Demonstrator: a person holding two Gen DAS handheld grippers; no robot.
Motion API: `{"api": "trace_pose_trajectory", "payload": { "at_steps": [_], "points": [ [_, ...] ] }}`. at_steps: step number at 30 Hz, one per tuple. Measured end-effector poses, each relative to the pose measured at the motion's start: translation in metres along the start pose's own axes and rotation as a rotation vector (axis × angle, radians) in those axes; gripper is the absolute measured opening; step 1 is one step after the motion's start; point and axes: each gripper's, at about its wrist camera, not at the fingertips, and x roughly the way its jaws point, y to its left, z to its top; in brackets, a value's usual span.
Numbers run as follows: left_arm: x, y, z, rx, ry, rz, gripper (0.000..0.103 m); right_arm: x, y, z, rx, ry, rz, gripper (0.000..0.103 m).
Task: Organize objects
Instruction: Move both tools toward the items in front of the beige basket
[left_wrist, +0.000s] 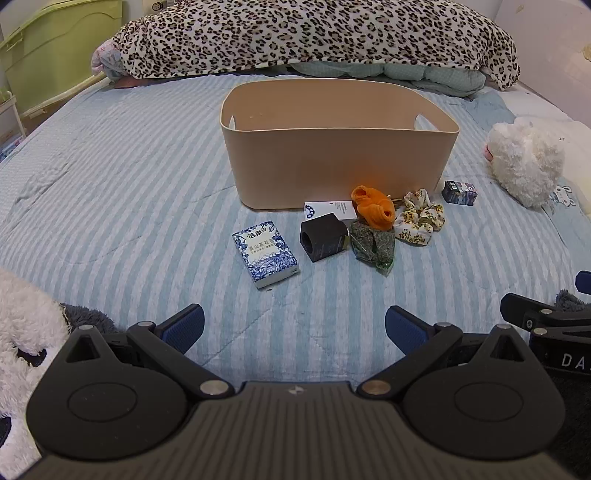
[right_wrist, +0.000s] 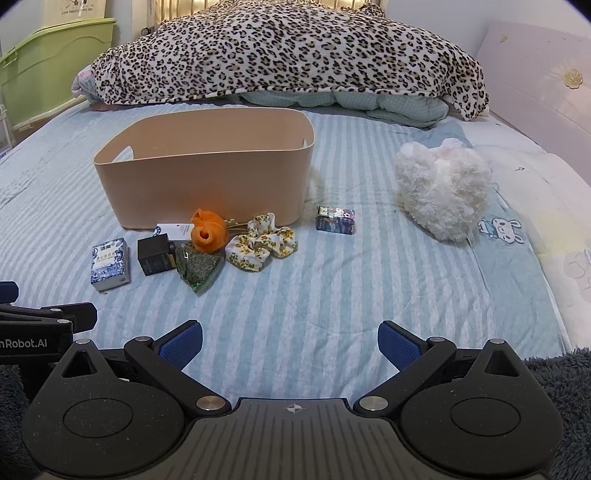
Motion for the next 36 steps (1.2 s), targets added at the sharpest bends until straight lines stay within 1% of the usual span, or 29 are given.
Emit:
{"api": "trace_pose_trajectory", "payload": {
  "at_steps": [26, 36],
  "points": [
    [-0.0005, -0.0014, 0.0029, 0.009, -0.001, -0.001, 0.103, 0.0001, 0.0001, 0.0014, -0.001, 0.002, -0.002, 0.102],
    [0.0019, 0.0004, 0.0060, 0.012, 0.010, -0.005, 0.103, 0.0016, -0.0009, 0.0053, 0.006, 0.002, -0.003, 0.102]
  ]
}}
